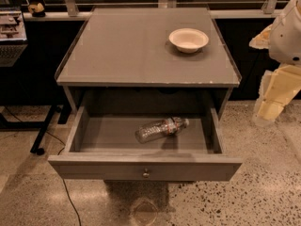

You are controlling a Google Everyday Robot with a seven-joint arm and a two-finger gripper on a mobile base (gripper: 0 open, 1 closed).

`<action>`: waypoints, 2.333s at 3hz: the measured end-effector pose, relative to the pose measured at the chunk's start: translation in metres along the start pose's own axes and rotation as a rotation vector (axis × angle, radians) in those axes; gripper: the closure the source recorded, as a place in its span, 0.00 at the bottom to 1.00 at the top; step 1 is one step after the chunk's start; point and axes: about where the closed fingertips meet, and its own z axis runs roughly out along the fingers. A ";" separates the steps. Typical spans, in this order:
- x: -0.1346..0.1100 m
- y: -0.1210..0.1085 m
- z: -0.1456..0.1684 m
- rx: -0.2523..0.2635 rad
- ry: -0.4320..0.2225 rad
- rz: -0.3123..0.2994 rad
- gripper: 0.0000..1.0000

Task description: Pick water bottle from top drawer and place on counter

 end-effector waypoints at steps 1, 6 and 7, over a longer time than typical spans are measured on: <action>0.000 0.000 -0.001 0.019 -0.013 -0.003 0.00; 0.024 -0.022 0.187 -0.069 -0.115 0.112 0.00; 0.023 -0.022 0.187 -0.069 -0.115 0.112 0.00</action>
Offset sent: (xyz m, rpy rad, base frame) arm 0.0163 -0.0203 -0.0597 0.0213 0.0482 -0.0416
